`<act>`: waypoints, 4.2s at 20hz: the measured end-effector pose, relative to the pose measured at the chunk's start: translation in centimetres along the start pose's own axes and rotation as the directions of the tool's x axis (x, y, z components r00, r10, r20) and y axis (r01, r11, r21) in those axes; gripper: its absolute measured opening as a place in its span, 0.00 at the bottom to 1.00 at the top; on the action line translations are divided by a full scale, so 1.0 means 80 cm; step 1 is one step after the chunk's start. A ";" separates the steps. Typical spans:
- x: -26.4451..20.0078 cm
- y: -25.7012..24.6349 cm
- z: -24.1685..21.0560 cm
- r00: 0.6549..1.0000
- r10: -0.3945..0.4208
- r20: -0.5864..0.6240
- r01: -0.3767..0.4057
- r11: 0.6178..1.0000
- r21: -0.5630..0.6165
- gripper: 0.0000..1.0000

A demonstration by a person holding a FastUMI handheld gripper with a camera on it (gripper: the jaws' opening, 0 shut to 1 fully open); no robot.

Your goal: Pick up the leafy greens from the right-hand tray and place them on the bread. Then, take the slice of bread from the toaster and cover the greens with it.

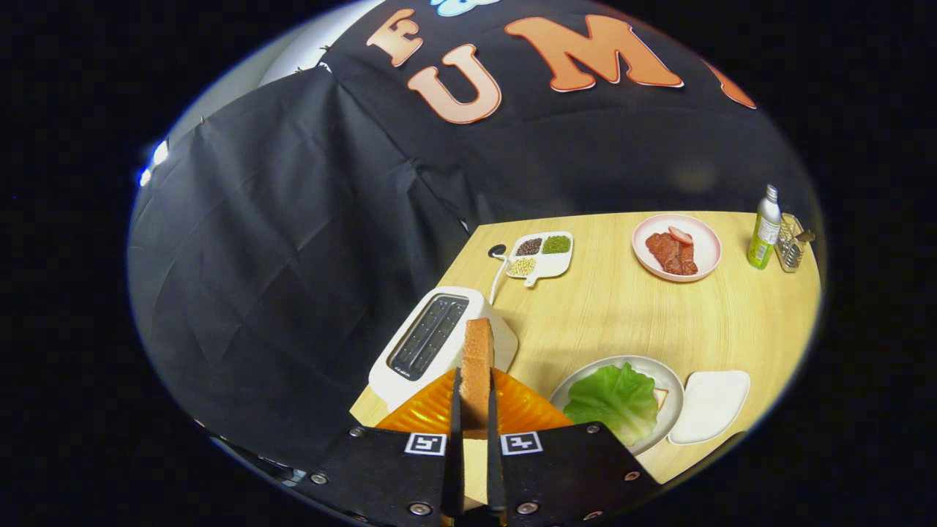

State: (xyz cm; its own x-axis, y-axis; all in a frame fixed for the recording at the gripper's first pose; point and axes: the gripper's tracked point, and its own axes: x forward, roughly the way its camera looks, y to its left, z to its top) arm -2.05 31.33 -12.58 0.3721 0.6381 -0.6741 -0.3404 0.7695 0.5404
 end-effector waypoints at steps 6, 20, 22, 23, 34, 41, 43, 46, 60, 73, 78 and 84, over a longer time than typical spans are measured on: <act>-0.002 -0.047 -0.024 1.000 0.002 0.014 -0.003 0.999 0.040 0.13; 0.028 -0.167 -0.091 0.998 0.001 -0.055 0.008 0.986 0.165 0.13; 0.031 -0.179 -0.097 0.998 -0.003 -0.058 0.012 0.986 0.165 0.13; 0.033 -0.186 -0.100 0.998 -0.010 -0.059 0.019 0.988 0.153 0.13; 0.044 -0.234 -0.112 0.995 -0.103 0.005 0.103 0.995 0.013 0.22; 0.041 -0.264 -0.111 0.973 -0.226 0.054 0.231 0.965 -0.121 0.52; 0.037 -0.263 -0.110 0.968 -0.243 0.066 0.250 0.959 -0.133 0.60; 0.022 -0.261 -0.088 0.958 -0.251 0.141 0.270 0.954 -0.129 0.67; -0.144 -0.198 0.041 0.757 -0.265 0.597 0.462 0.864 -0.203 0.85; -0.267 -0.165 0.102 0.429 -0.257 0.866 0.597 0.800 -0.059 0.97; -0.284 -0.147 0.104 0.359 -0.212 0.909 0.641 0.764 -0.076 0.97; -0.276 -0.130 0.097 0.376 -0.217 0.901 0.630 0.773 -0.076 0.98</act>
State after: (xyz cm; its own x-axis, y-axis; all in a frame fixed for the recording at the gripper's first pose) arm -0.05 9.43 0.57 0.9917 0.0980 0.0831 -0.0945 0.9945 -0.0453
